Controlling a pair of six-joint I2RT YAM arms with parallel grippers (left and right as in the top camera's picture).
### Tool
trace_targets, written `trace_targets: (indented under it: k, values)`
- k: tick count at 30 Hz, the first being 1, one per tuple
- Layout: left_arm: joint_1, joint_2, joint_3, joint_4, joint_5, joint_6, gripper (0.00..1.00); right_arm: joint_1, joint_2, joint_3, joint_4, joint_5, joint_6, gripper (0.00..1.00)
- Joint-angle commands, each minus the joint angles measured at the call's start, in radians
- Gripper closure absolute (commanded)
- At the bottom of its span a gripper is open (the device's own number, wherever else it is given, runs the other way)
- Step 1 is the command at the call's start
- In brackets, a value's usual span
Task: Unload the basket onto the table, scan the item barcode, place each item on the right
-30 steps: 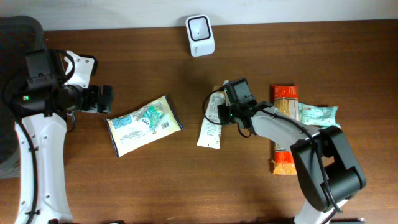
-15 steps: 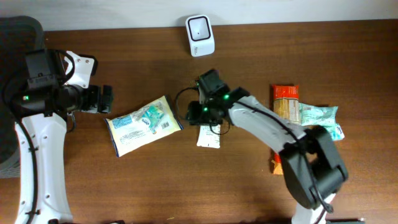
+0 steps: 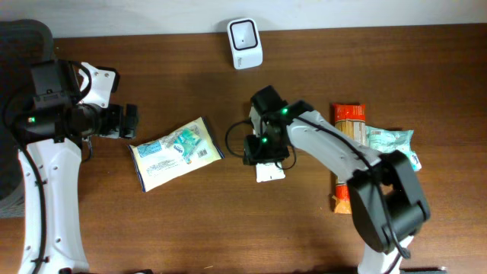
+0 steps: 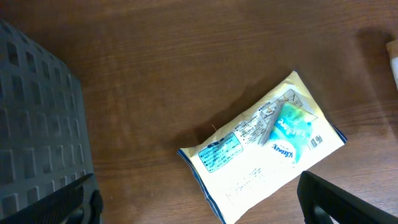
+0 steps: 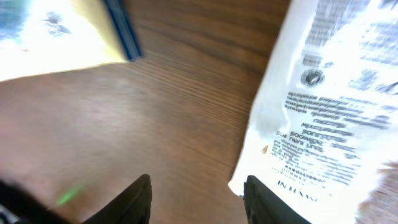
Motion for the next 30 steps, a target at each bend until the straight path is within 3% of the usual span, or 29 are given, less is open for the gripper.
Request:
trace_targets:
  k: [1, 4, 10, 15, 19, 22, 23, 24, 26, 30]
  values:
    - [0.002, -0.006, 0.009, -0.001, 0.010, 0.015, 0.01, -0.064, -0.104, 0.126, -0.101, -0.016, -0.125, 0.46]
    - [0.002, -0.006, 0.009, -0.001, 0.010, 0.015, 0.01, -0.162, -0.089, 0.132, -0.107, 0.034, -0.155, 0.31]
    - [0.002, -0.006, 0.009, -0.001, 0.010, 0.015, 0.01, -0.204, 0.009, 0.058, -0.052, 0.030, -0.197, 0.23]
    - [0.002, -0.006, 0.009, -0.001, 0.010, 0.015, 0.01, -0.205, 0.116, -0.006, 0.047, -0.054, -0.272, 0.24]
    - [0.002, -0.006, 0.009, -0.001, 0.010, 0.015, 0.01, -0.206, 0.137, -0.072, 0.123, -0.084, -0.286, 0.31]
    - [0.002, -0.006, 0.009, -0.001, 0.010, 0.015, 0.01, -0.206, 0.141, -0.183, 0.237, -0.107, -0.285, 0.38]
    - [0.002, -0.006, 0.009, -0.001, 0.010, 0.015, 0.01, -0.206, 0.146, -0.244, 0.307, -0.126, -0.282, 0.48]
    - [0.002, -0.006, 0.009, -0.001, 0.010, 0.015, 0.01, -0.206, 0.146, -0.263, 0.330, -0.132, -0.278, 0.77]
    - [0.002, -0.006, 0.009, -0.001, 0.010, 0.015, 0.01, -0.206, 0.146, -0.263, 0.328, -0.132, -0.278, 0.92]
    - [0.002, -0.006, 0.009, -0.001, 0.010, 0.015, 0.01, -0.217, 0.137, -0.241, 0.284, -0.172, -0.266, 0.96]
